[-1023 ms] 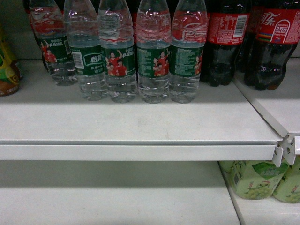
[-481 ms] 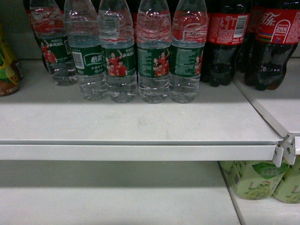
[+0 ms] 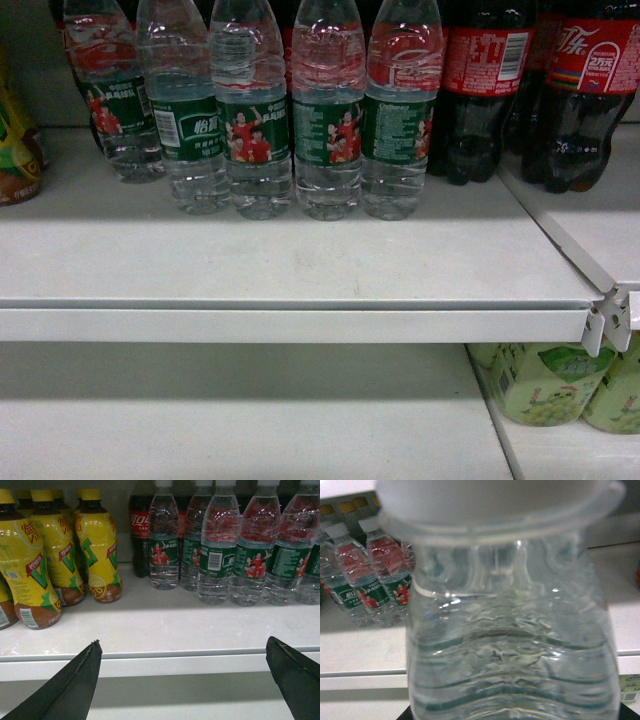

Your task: Move water from second to third shelf

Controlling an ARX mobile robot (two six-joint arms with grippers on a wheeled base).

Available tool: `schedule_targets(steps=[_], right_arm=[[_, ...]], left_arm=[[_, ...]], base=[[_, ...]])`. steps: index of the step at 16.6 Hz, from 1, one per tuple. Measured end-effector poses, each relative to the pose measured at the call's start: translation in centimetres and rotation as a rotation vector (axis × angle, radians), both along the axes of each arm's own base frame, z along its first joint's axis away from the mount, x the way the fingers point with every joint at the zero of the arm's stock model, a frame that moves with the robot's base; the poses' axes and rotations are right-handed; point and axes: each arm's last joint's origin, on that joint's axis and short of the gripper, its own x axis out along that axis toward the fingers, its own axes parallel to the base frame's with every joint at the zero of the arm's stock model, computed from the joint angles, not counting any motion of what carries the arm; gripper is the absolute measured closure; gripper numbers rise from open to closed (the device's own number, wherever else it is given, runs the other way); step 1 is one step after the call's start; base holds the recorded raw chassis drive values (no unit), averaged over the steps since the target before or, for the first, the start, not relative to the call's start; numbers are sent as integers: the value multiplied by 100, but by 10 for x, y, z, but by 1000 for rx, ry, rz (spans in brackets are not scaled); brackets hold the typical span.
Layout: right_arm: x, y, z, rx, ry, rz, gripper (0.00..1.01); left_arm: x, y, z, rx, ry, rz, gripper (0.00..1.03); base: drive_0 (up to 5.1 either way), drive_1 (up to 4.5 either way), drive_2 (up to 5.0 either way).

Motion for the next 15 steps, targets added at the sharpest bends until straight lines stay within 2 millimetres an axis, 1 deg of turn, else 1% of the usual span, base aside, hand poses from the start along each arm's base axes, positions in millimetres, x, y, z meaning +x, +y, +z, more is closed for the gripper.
schedule_targets(steps=[15], right_arm=[[0,0,0,1,0,0,58]], left_arm=[[0,0,0,0,0,0,5]], base=[[0,0,0]])
